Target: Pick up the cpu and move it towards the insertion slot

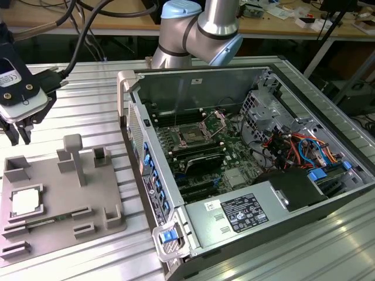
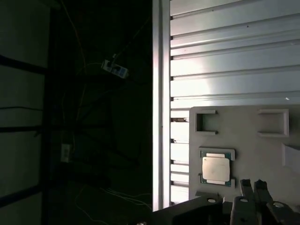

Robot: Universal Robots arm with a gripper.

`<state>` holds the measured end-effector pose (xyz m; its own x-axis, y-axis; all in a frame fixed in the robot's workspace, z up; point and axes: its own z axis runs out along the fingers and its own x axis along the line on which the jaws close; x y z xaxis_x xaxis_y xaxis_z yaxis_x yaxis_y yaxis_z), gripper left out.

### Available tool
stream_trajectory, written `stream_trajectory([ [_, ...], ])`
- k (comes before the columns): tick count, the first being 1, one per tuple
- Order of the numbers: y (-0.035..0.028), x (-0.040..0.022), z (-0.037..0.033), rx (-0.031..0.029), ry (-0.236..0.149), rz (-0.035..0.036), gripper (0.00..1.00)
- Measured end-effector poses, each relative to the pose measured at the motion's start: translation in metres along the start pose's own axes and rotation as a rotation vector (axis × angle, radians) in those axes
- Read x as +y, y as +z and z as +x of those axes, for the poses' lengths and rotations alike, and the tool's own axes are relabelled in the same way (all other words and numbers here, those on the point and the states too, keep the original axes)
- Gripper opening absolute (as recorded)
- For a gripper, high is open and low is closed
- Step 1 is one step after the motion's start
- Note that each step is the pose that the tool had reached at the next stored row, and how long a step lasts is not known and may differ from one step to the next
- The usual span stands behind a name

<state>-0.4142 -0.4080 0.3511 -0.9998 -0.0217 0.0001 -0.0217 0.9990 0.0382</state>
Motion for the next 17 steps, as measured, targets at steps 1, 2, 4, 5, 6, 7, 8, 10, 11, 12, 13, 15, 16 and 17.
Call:
stream_trajectory([
  [1,0.0011,-0.0004,0.0004,0.0002,-0.001,0.0001,0.24],
  [2,0.0019,-0.0006,0.0009,0.0003,-0.002,0.0001,0.24],
  [4,0.0043,-0.0008,0.0044,0.0004,-0.004,0.0001,0.36],
  [5,0.0056,-0.0009,0.0069,0.0004,-0.004,0.0001,0.42],
  [6,0.0067,-0.0009,0.0096,0.0004,-0.005,0.0,0.42],
  [7,0.0079,-0.001,0.0124,0.0003,-0.005,-0.0002,0.48],
  [8,0.009,-0.0009,0.0149,0.0003,-0.006,-0.0003,0.54],
  [10,0.0111,-0.001,0.019,0.0003,-0.006,-0.0005,0.66],
  [11,0.0116,-0.0011,0.0193,0.0002,-0.006,-0.0005,0.72],
  [12,0.0117,-0.0011,0.0194,0.0005,-0.006,-0.0004,0.72],
  [13,0.0118,-0.001,0.0195,0.0004,-0.006,-0.0005,0.78],
  [15,0.0118,-0.001,0.0195,0.0004,-0.006,-0.0005,0.78],
  [16,0.0118,-0.001,0.0195,0.0003,-0.006,-0.0005,0.78],
  [17,0.0118,-0.001,0.0195,0.0004,-0.006,-0.0005,0.78],
])
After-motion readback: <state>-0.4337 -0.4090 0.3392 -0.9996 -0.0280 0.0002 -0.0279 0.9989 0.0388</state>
